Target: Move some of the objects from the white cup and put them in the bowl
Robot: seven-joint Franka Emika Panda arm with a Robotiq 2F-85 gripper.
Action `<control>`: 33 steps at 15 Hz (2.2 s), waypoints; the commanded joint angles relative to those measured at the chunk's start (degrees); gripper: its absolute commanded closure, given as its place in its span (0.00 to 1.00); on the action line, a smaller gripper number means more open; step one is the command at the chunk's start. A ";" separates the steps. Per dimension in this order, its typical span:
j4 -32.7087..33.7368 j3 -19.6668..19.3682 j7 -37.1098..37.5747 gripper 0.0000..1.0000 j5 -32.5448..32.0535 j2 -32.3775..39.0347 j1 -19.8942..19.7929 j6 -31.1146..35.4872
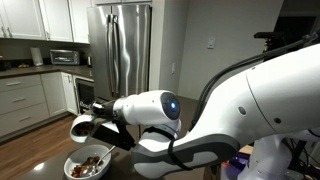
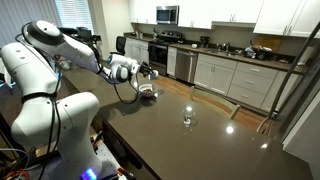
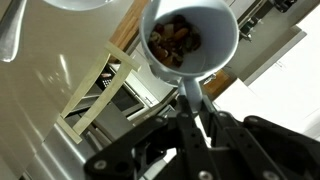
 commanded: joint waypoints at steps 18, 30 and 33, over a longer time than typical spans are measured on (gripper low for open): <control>0.39 -2.16 -2.87 0.94 4.18 9.81 4.62 0.12; 0.47 -1.10 -6.66 0.94 10.57 14.40 6.70 0.12; -0.10 -1.57 -3.80 0.94 9.34 16.45 7.05 0.13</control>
